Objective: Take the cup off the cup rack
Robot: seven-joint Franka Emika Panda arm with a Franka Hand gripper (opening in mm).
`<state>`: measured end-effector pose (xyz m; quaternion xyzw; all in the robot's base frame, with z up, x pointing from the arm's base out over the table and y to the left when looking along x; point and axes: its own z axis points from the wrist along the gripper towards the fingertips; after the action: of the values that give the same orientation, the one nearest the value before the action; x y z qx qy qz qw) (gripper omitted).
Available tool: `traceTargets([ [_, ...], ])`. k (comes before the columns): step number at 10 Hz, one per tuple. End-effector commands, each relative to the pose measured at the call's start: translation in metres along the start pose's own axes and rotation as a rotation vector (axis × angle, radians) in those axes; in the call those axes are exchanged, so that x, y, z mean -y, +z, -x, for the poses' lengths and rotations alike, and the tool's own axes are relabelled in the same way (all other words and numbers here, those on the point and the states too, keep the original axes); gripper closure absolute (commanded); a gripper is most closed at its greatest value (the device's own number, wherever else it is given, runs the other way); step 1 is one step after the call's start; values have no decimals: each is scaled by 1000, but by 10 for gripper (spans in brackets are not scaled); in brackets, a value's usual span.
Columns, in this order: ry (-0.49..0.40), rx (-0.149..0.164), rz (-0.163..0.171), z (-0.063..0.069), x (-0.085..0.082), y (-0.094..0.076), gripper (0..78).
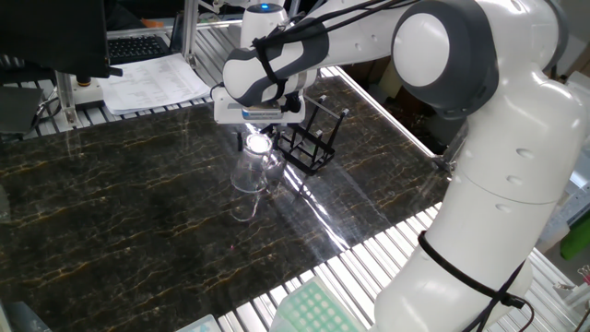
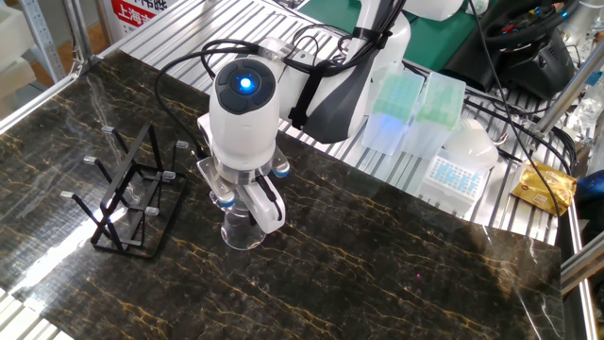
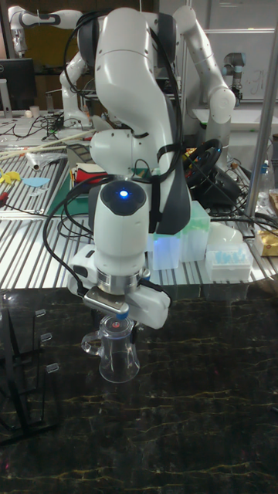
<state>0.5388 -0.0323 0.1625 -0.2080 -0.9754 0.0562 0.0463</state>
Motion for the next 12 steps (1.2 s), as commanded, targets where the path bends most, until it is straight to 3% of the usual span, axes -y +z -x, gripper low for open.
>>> traceTargets([
  [1,0,3,1,1,0,-2,1],
  [4,0,3,1,1,0,-2,1],
  [8,12,-5,-12,7,-9,-36,1],
  [9,12,-5,-12,7,-10,-38,1],
  [12,7,-13,-7,8,-3,-86,1],
])
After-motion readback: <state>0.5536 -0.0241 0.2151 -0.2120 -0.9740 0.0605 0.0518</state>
